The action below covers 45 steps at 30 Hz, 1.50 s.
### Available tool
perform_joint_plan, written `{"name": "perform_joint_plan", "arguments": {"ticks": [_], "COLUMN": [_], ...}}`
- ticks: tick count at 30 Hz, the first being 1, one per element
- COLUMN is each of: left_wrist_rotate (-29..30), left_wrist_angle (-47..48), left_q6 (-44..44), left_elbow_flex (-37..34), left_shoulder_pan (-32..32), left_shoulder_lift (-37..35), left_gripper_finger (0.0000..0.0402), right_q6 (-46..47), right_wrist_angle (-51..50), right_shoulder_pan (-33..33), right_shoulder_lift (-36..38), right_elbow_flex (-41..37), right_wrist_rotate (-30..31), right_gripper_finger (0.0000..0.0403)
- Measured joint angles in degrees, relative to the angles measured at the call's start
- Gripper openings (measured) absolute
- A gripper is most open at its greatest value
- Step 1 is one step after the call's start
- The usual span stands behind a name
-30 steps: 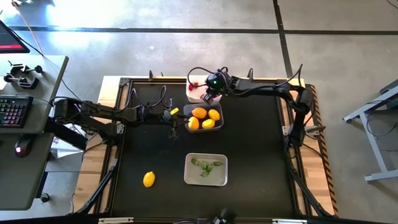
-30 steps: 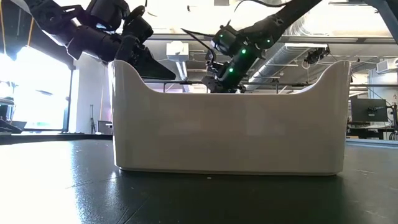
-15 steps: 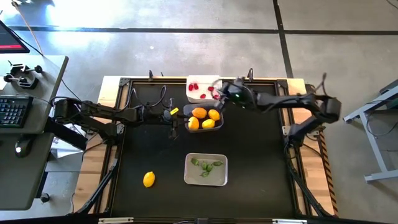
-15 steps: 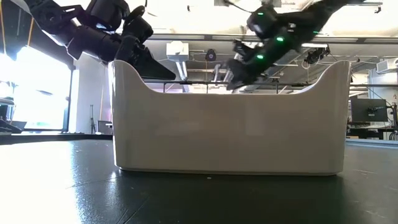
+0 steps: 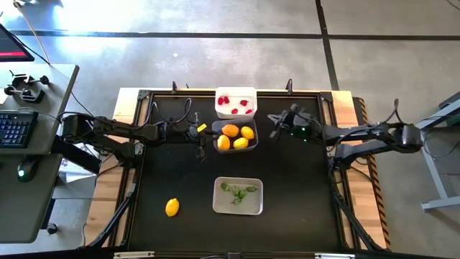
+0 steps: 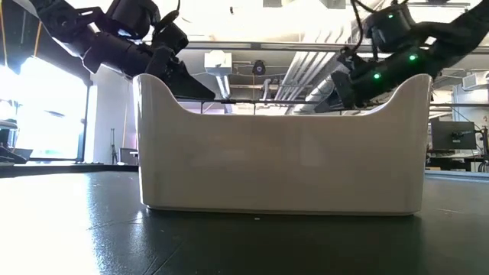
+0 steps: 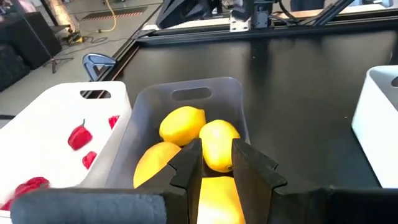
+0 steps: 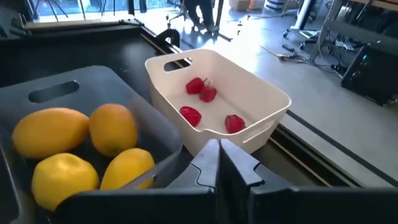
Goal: Sort produce into baskets
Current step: Put the yellow lemon into the transparent bin
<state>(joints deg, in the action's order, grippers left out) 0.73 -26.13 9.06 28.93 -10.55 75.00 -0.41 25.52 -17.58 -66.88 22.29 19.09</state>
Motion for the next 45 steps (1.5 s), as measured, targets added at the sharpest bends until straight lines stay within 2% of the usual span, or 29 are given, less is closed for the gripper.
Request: {"name": "perform_joint_plan", "arguments": {"ticks": [8,16,19,27,33,39,45], "left_wrist_rotate": [-0.1,0.0,0.0,3.8,8.4,7.1,0.1], "left_wrist_angle": [3.9,28.0,33.6,51.0,61.4,67.5,68.6], "left_q6": [2.0,-0.4,-3.1,-14.5,-32.7,-52.2,-58.3], "left_elbow_flex": [0.4,6.5,8.4,13.8,17.5,19.3,19.3], "left_shoulder_pan": [2.2,9.3,13.4,26.0,35.4,40.9,41.9], "left_shoulder_lift": [-1.6,-7.5,-9.3,-10.6,-10.6,-10.6,-9.8], "left_gripper_finger": [0.0065,0.0007,0.0003,0.0001,0.0001,0.0039,0.0114], "right_q6": [0.1,0.0,0.0,-1.1,-2.5,-3.1,-3.1], "right_wrist_angle": [0.0,-0.6,-0.6,-0.6,-0.6,-0.6,-0.9], "right_shoulder_pan": [-0.1,-0.1,-0.1,-0.1,-0.1,-0.1,-0.1], "right_shoulder_lift": [3.0,2.9,2.9,2.9,2.9,2.9,2.9], "right_elbow_flex": [-0.7,-0.7,-0.7,-0.7,-0.7,-0.6,-0.6], "right_wrist_rotate": [0.1,0.1,0.1,0.1,0.0,0.0,0.0], "right_gripper_finger": [0.0,0.0,0.0,0.0,0.0,0.0,0.0]}}
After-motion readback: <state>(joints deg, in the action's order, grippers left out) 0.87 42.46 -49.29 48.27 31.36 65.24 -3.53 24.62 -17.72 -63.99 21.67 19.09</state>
